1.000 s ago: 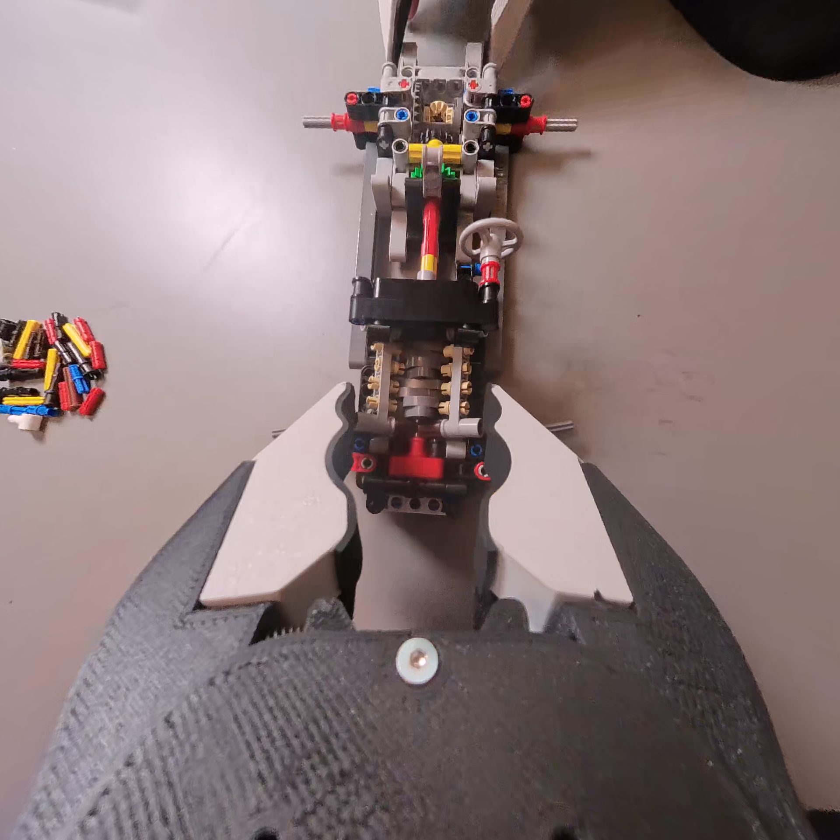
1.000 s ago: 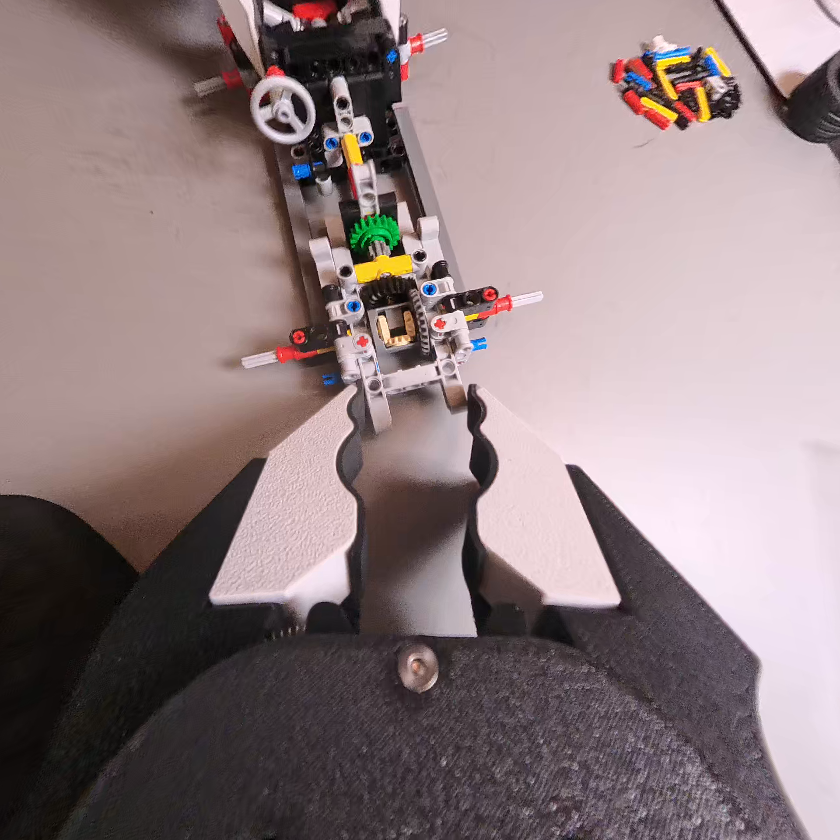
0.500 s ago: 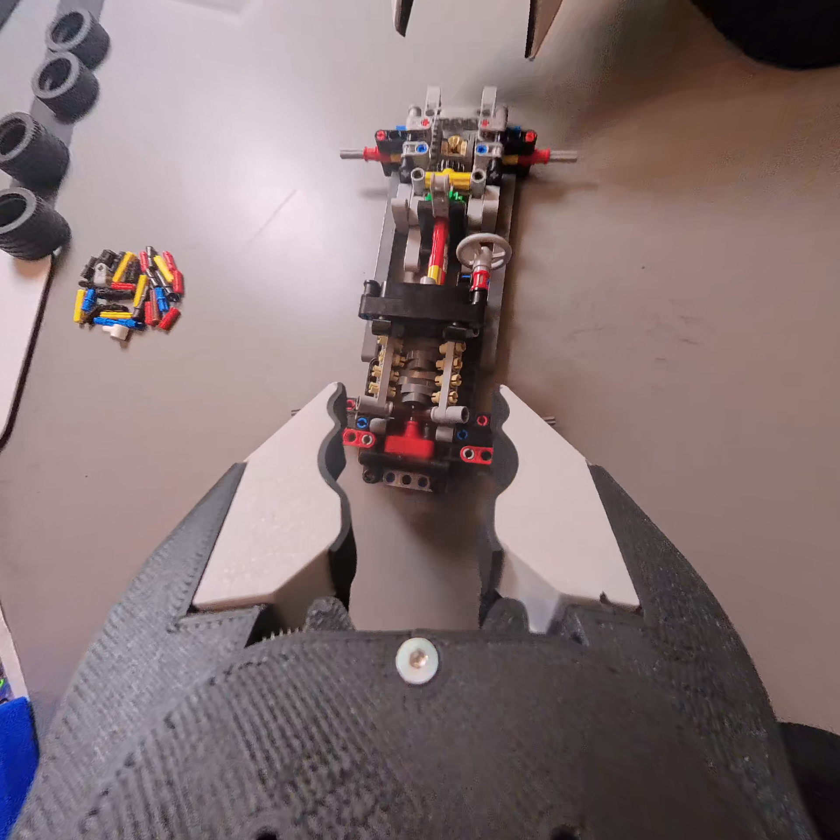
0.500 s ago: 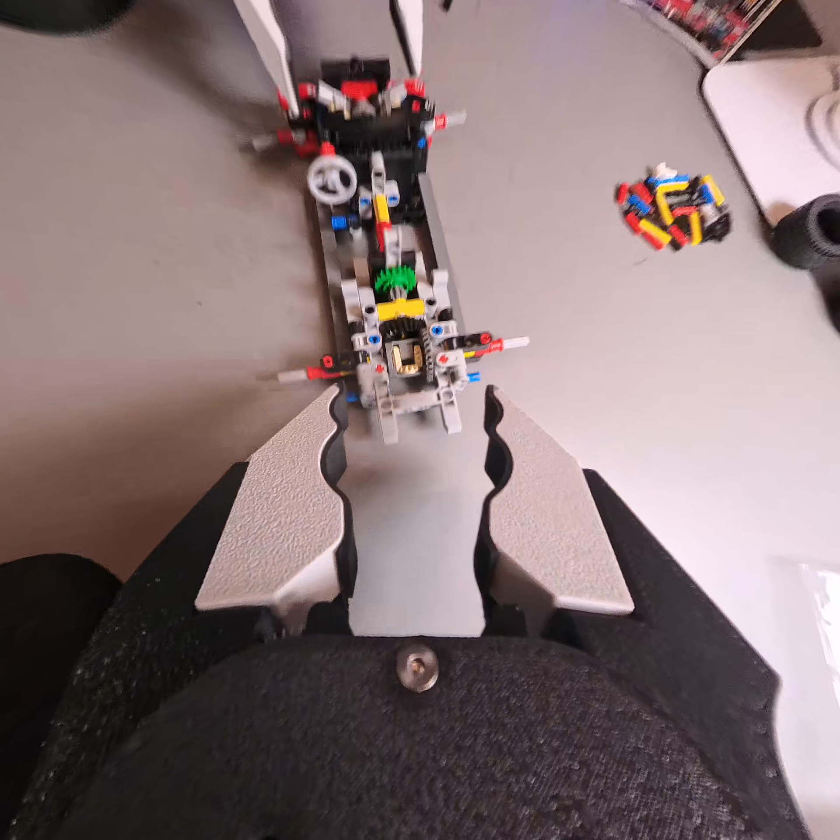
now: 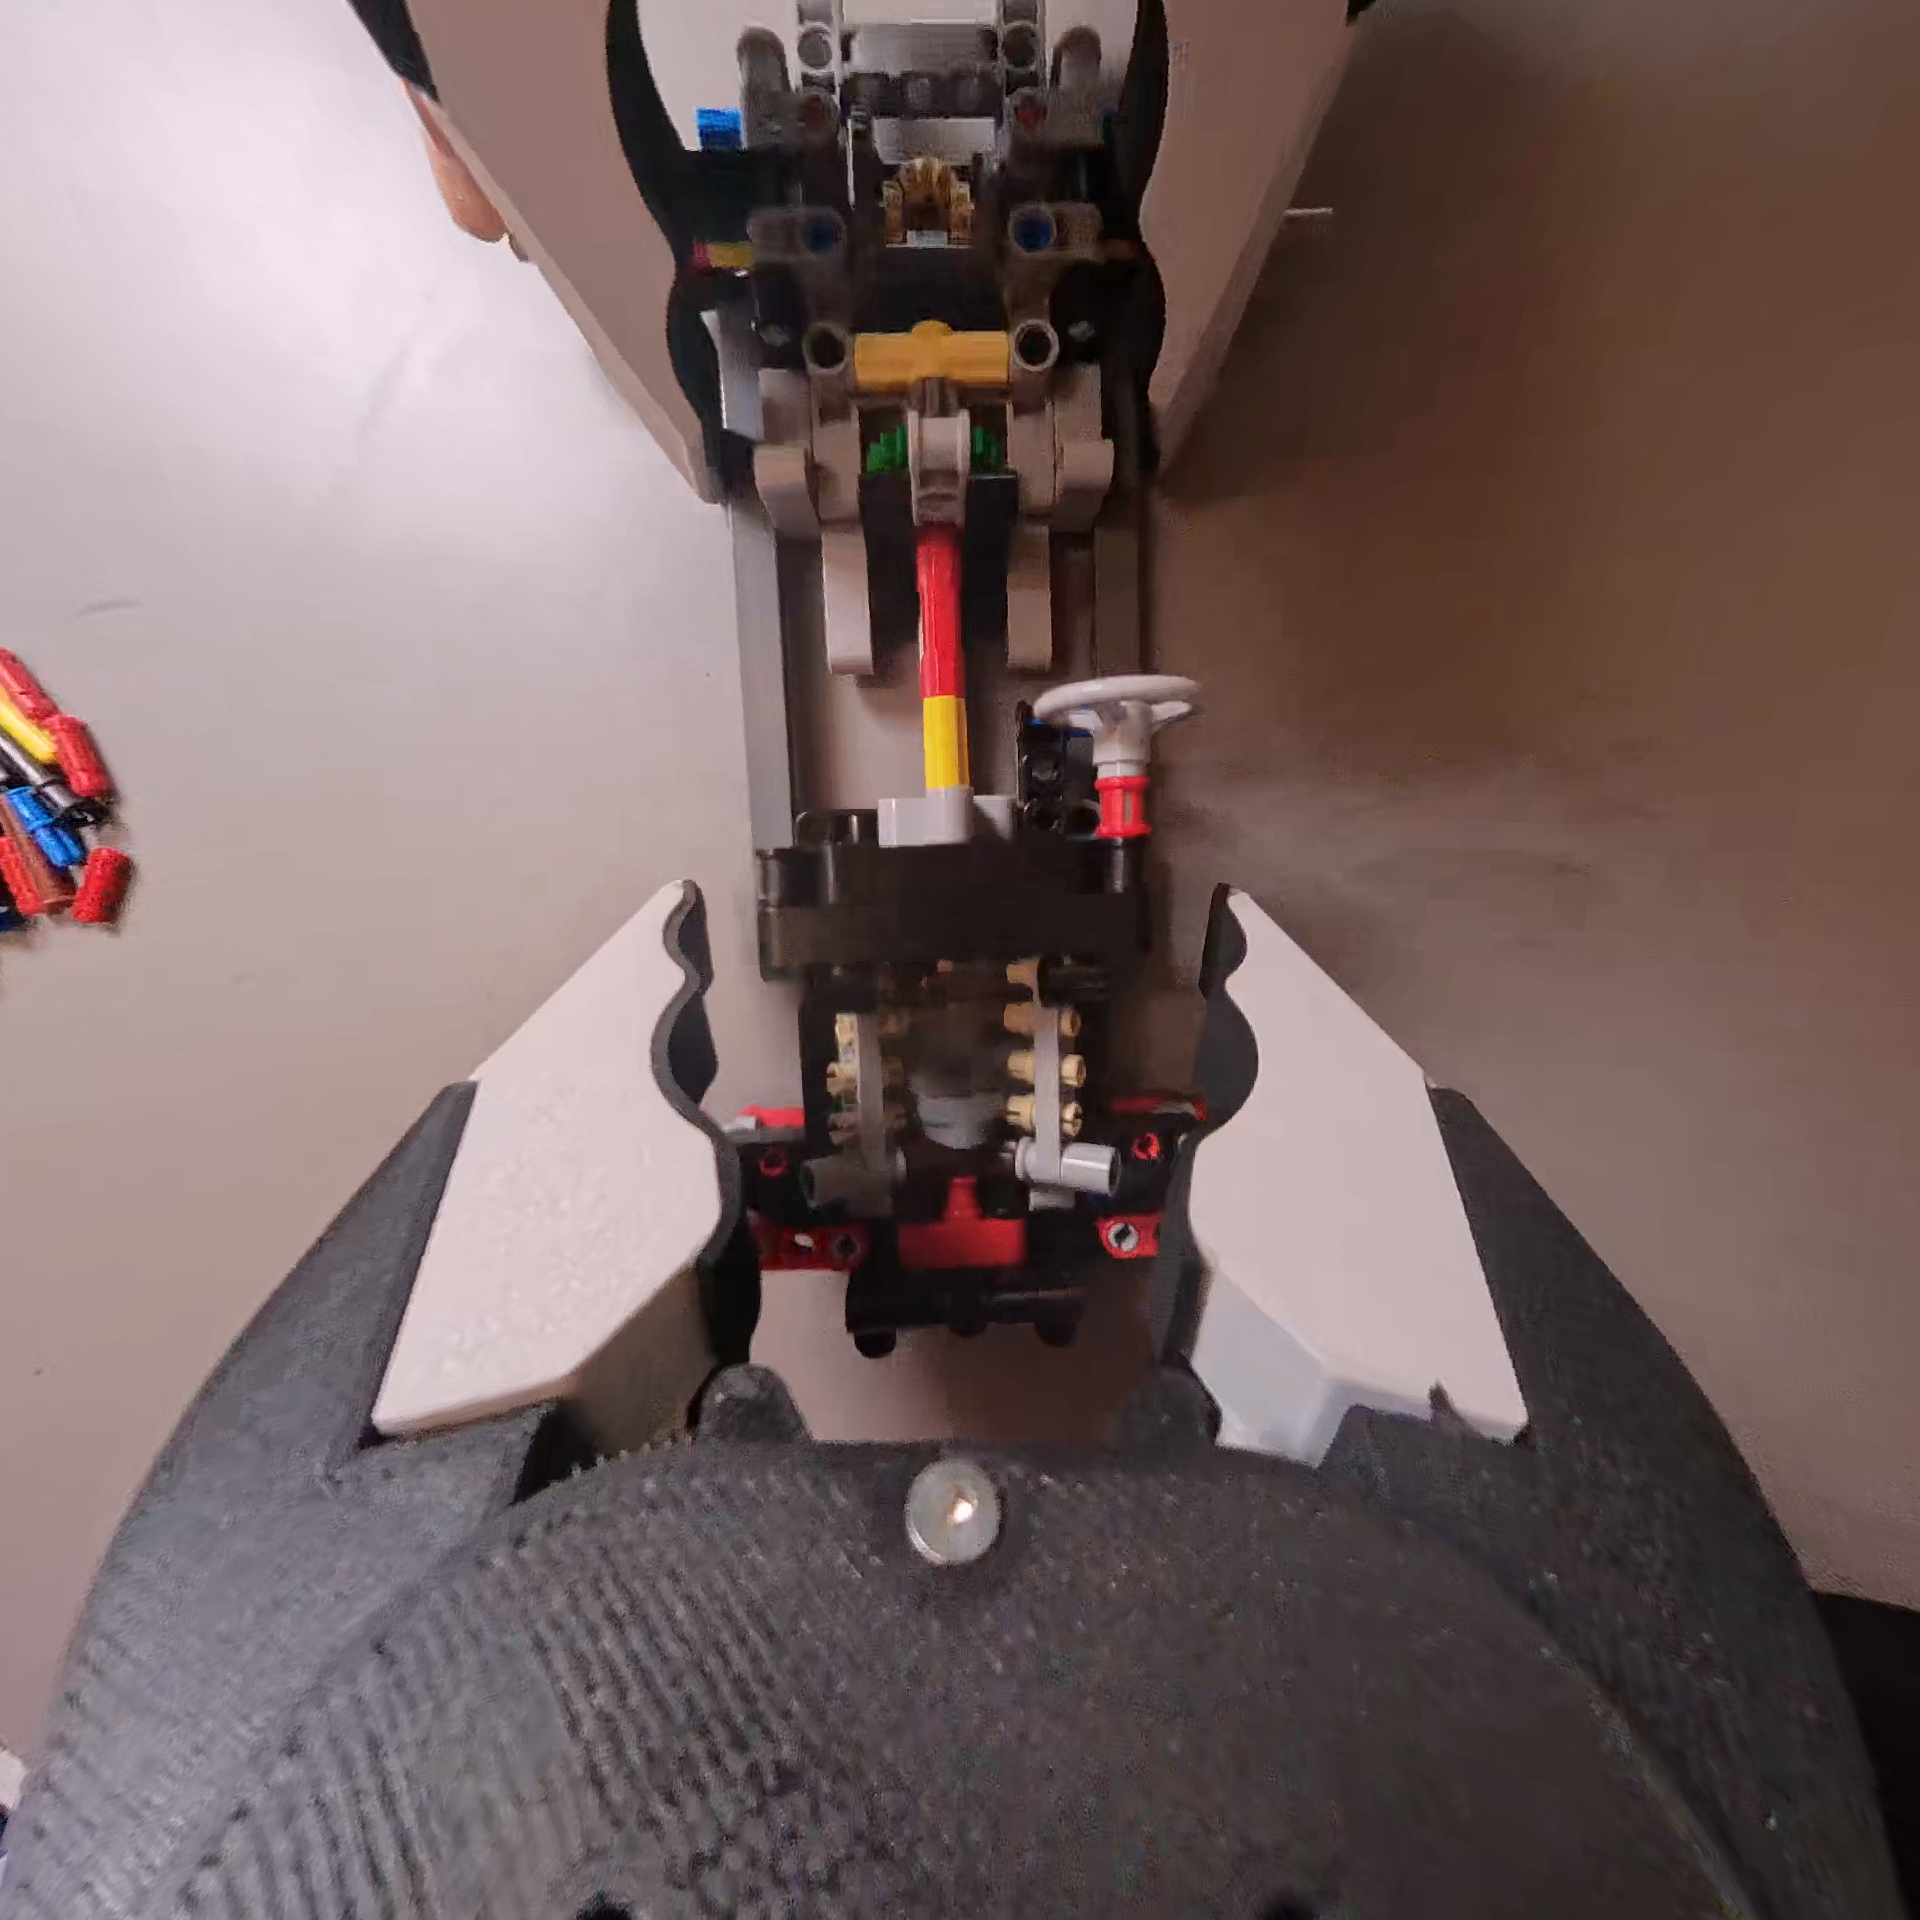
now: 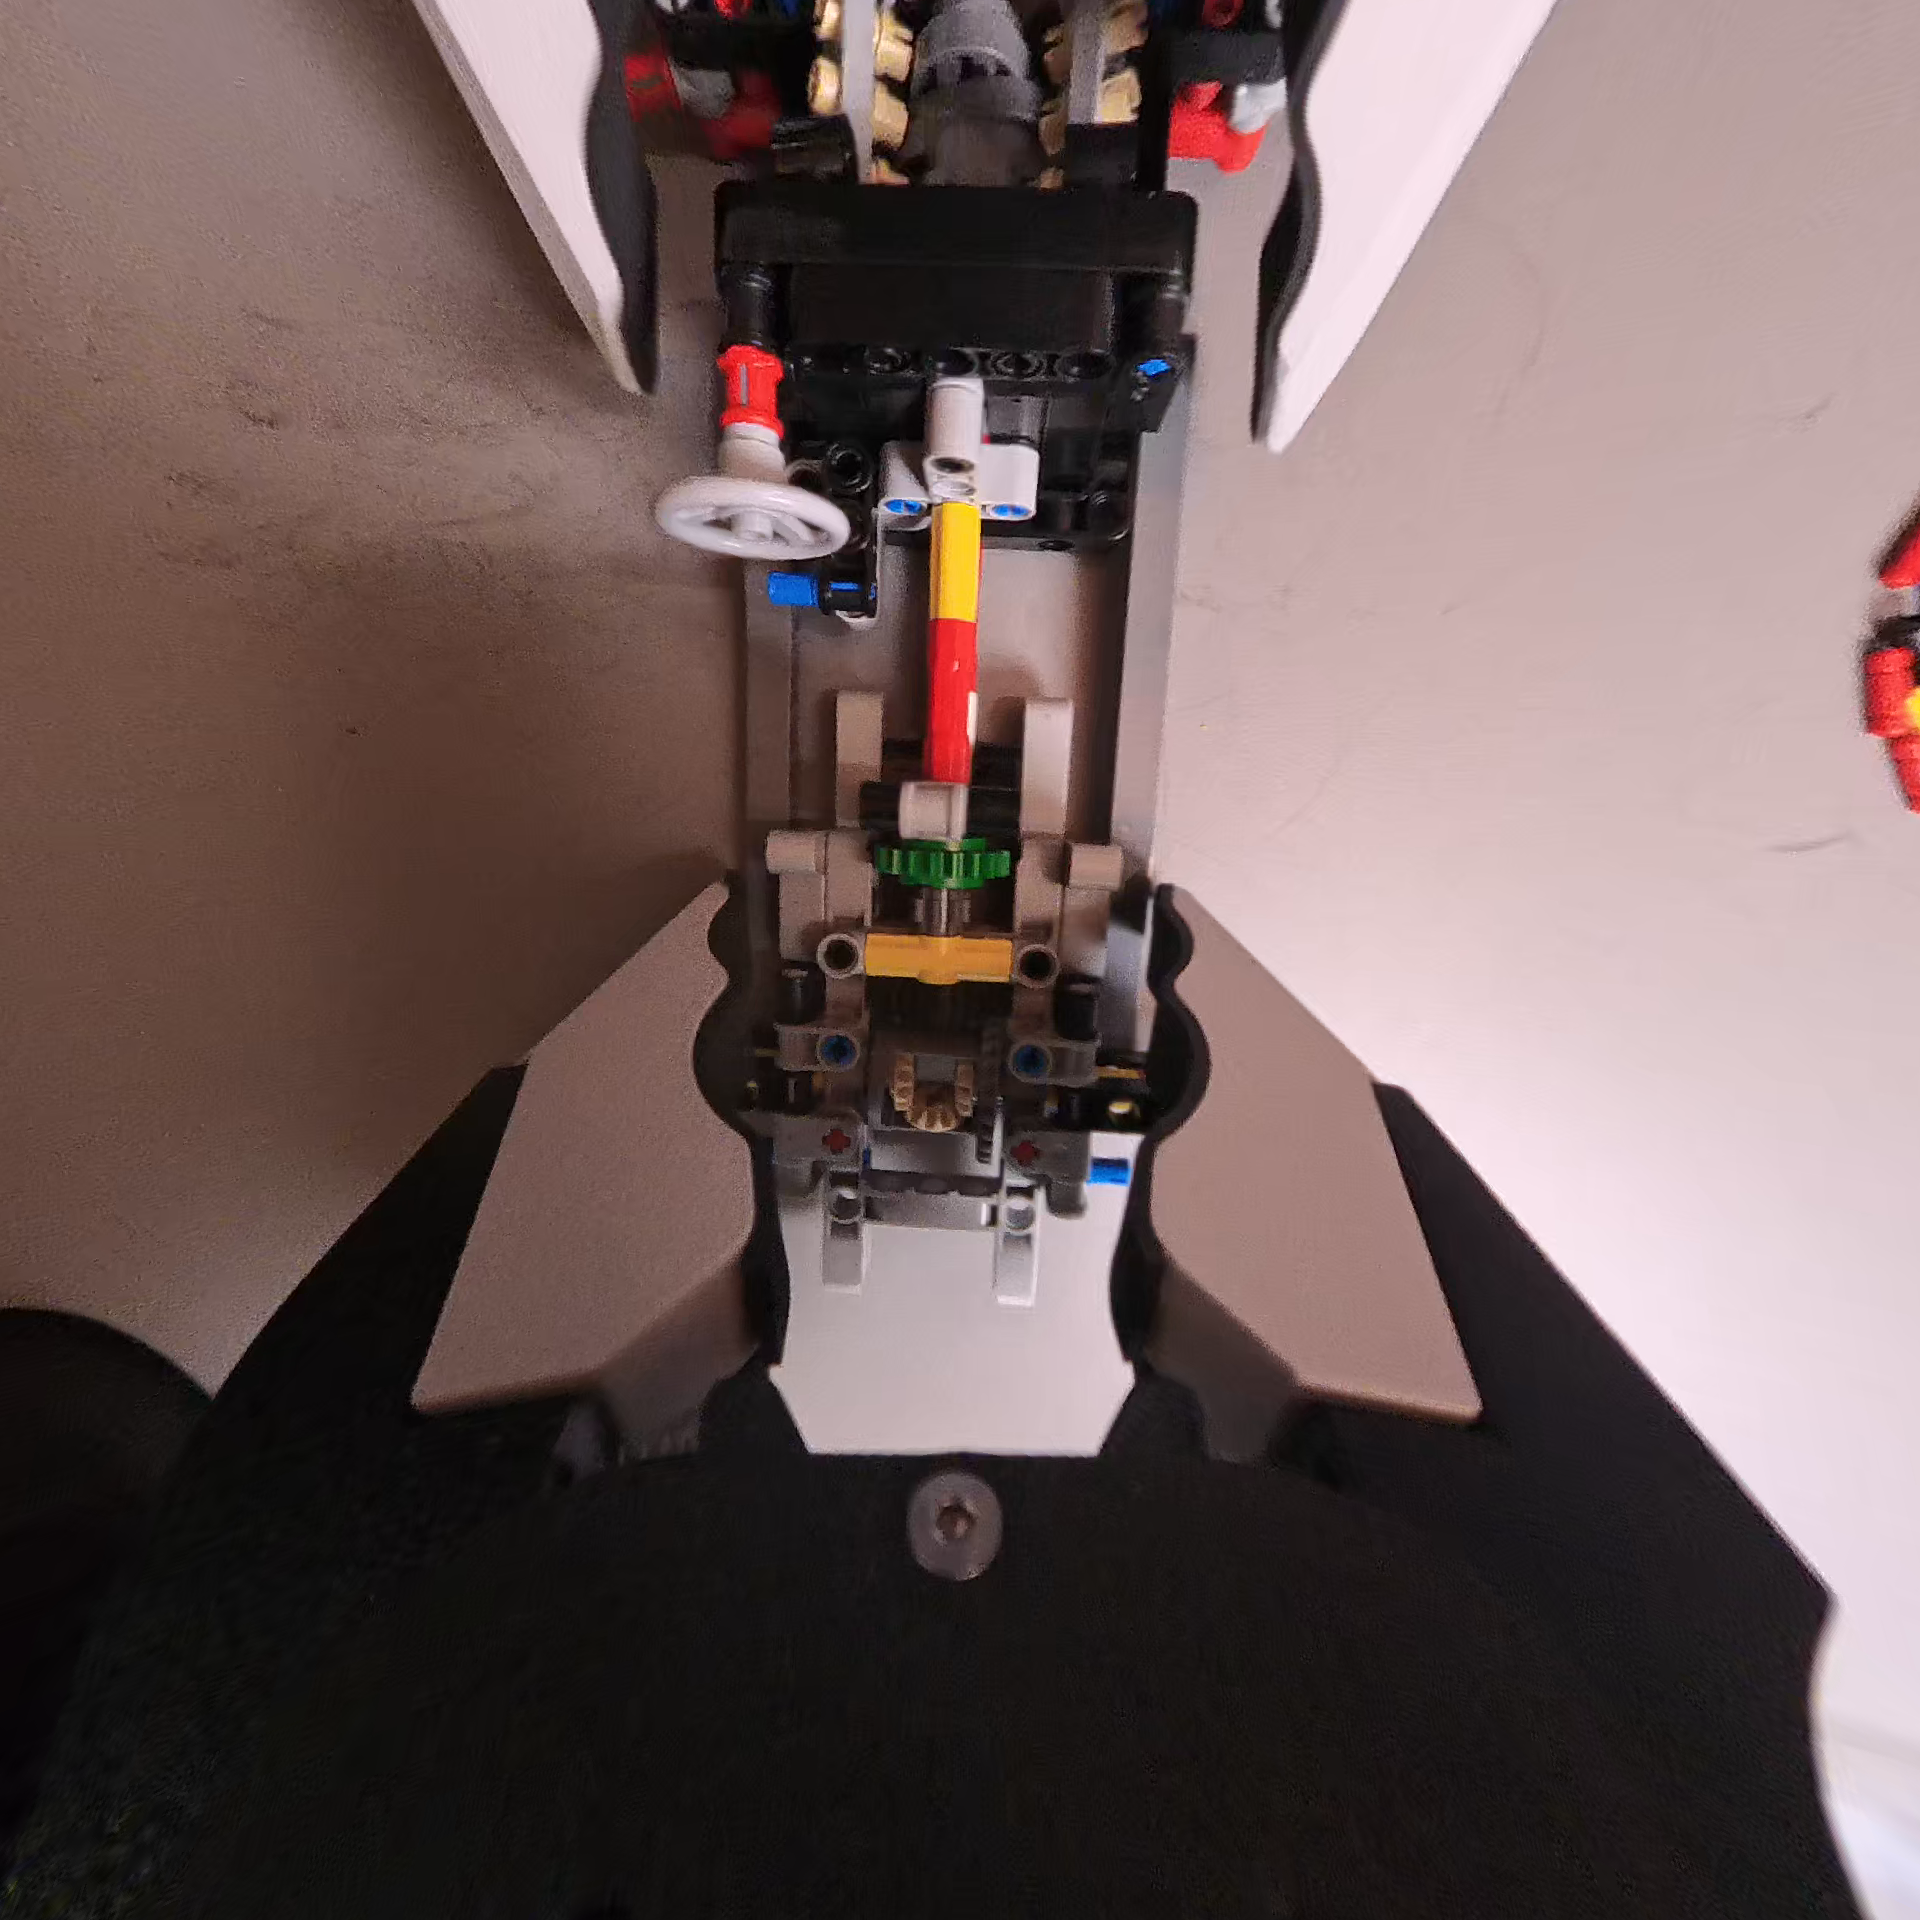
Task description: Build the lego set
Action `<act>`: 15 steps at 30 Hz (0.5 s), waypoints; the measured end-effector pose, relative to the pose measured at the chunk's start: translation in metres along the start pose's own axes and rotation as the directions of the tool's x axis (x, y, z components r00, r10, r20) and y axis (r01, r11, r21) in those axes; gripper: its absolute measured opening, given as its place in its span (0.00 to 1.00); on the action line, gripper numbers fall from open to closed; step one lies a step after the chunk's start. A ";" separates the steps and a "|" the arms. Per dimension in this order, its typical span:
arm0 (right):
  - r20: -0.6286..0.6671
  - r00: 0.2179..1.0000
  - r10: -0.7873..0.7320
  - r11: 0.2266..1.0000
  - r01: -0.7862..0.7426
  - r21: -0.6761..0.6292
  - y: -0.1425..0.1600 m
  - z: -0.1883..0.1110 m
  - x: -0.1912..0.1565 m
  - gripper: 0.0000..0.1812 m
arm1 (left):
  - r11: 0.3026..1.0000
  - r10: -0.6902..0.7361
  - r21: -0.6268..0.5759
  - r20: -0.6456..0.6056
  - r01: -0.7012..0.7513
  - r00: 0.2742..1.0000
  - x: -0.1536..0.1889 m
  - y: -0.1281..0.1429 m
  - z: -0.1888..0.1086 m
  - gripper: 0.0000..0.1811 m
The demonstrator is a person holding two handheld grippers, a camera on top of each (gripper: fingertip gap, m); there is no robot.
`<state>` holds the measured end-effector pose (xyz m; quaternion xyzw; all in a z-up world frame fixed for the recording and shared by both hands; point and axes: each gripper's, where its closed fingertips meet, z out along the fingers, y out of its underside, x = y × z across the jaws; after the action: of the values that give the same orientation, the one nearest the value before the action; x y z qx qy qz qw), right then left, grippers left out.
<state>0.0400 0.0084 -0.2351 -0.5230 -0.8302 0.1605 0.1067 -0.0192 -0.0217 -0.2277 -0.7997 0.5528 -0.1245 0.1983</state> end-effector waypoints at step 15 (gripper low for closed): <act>0.274 0.950 0.150 0.988 -0.151 -0.017 -0.005 -0.009 0.001 0.39 | 0.998 -0.066 -0.029 -0.282 0.061 0.957 -0.005 -0.004 0.000 0.42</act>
<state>0.0384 0.0086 -0.2251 -0.5573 -0.7943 0.2409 -0.0207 -0.0176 -0.0161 -0.2264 -0.7931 0.5507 -0.2381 0.1052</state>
